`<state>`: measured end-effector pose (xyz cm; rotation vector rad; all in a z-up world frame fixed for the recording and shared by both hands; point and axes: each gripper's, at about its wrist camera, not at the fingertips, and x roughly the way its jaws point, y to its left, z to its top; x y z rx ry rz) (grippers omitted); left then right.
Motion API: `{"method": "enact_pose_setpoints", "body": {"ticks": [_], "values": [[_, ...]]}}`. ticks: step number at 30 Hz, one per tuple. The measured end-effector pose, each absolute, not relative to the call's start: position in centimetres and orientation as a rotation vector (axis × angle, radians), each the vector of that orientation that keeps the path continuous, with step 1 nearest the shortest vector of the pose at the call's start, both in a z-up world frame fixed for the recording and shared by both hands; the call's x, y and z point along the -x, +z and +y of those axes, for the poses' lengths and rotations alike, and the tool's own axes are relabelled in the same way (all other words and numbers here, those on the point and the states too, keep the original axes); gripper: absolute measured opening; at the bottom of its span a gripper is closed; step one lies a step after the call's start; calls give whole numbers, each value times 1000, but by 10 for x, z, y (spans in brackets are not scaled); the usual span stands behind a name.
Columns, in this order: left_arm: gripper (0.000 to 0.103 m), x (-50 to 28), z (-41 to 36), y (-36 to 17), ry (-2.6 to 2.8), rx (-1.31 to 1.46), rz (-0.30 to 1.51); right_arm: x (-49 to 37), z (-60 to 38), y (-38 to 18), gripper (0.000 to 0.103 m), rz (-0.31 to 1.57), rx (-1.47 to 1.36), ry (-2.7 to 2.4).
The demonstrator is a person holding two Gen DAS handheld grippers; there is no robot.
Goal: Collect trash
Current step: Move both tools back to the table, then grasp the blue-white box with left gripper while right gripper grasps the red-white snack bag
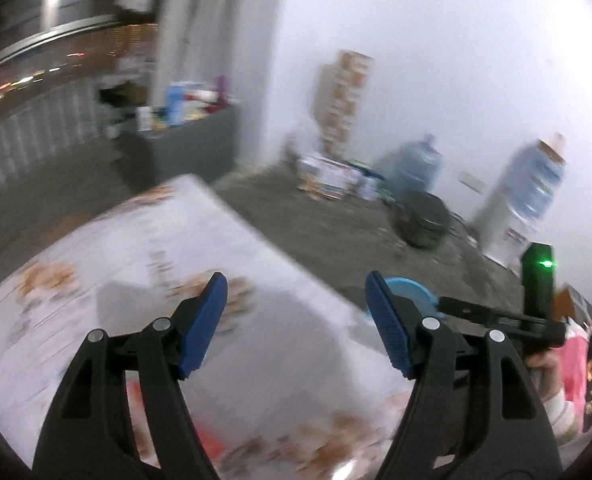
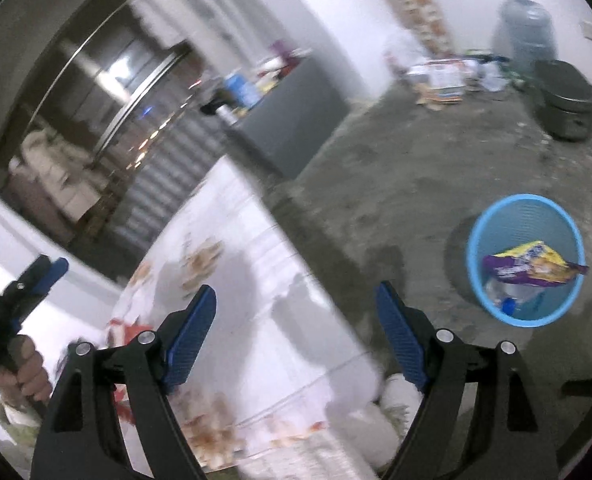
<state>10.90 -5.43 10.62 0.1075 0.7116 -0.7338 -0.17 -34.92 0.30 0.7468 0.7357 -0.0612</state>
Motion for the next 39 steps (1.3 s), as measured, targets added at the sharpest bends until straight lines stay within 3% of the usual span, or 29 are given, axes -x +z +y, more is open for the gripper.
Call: {"method": "enact_pose_setpoints", "body": {"ticks": [14,30,36,39], "values": [[67,-102,114,61,-406,92,796,-68,-247,-5,79,908,-703,251],[67,-109,165,29,-467,52,807,-108,-101,15,79,1036,-490,495],[82,-123,170,13,-574,-108,766,-116,-85,16,79,1062,-462,492],[83,-140,172,2,-635,-170,795,-122,-79,17,79,1069,-456,490]]}}
